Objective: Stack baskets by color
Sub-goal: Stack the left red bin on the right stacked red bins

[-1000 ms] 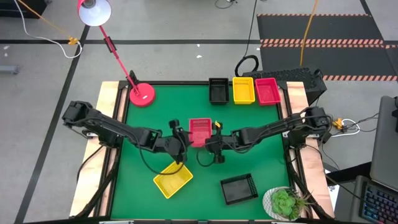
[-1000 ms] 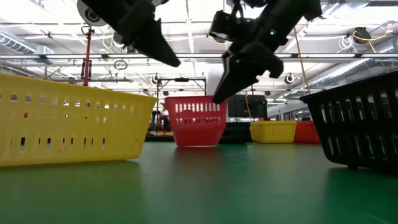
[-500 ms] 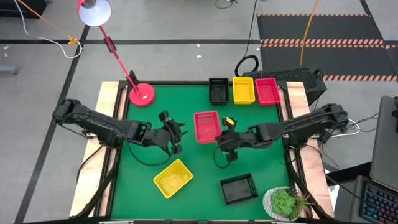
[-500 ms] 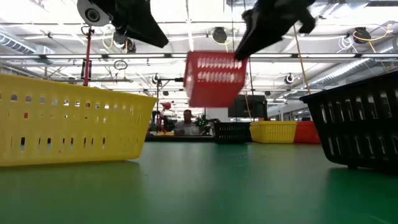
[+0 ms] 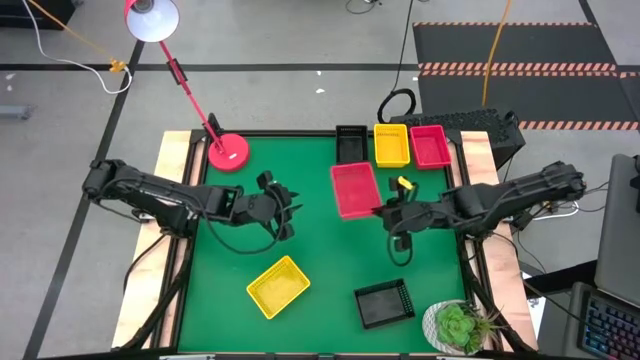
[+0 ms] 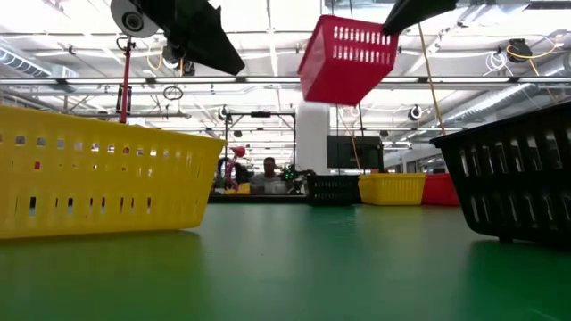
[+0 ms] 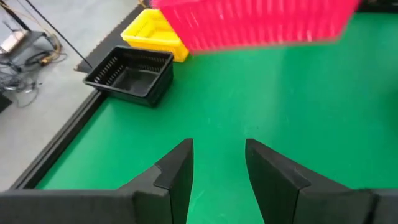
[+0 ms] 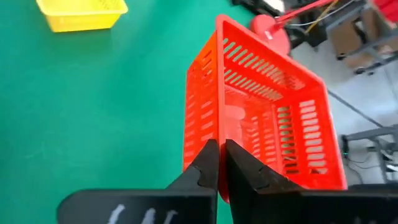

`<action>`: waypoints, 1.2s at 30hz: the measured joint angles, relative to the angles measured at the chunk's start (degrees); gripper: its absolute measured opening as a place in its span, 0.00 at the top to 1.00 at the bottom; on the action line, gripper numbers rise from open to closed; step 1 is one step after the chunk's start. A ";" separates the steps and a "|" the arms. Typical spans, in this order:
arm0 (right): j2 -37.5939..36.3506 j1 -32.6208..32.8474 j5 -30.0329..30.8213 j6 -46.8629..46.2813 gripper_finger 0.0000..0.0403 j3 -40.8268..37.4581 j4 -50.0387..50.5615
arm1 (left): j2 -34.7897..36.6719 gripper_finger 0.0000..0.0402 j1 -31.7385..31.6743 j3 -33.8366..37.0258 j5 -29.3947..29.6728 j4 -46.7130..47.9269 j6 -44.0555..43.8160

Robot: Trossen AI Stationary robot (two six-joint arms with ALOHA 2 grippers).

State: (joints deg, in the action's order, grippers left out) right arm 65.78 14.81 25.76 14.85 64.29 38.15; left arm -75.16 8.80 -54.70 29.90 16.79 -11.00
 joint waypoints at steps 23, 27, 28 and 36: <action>-13.45 -2.27 13.51 3.80 0.99 3.69 20.38 | 0.31 0.63 -7.61 0.00 -15.38 -0.04 2.95; -16.06 -5.43 13.51 4.55 0.99 3.69 22.31 | 0.31 0.63 -7.52 0.00 -15.43 -0.04 2.90; -16.67 -6.42 13.51 5.36 0.99 3.69 22.98 | 0.31 0.63 -7.51 0.00 -15.44 -0.04 2.90; -20.41 -16.35 13.14 9.02 0.99 3.69 26.47 | 0.31 0.63 -7.50 0.00 -15.51 -0.04 3.08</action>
State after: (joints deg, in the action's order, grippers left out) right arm 45.37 -1.54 38.90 23.87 67.99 64.62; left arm -74.85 1.30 -54.70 14.39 16.75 -7.92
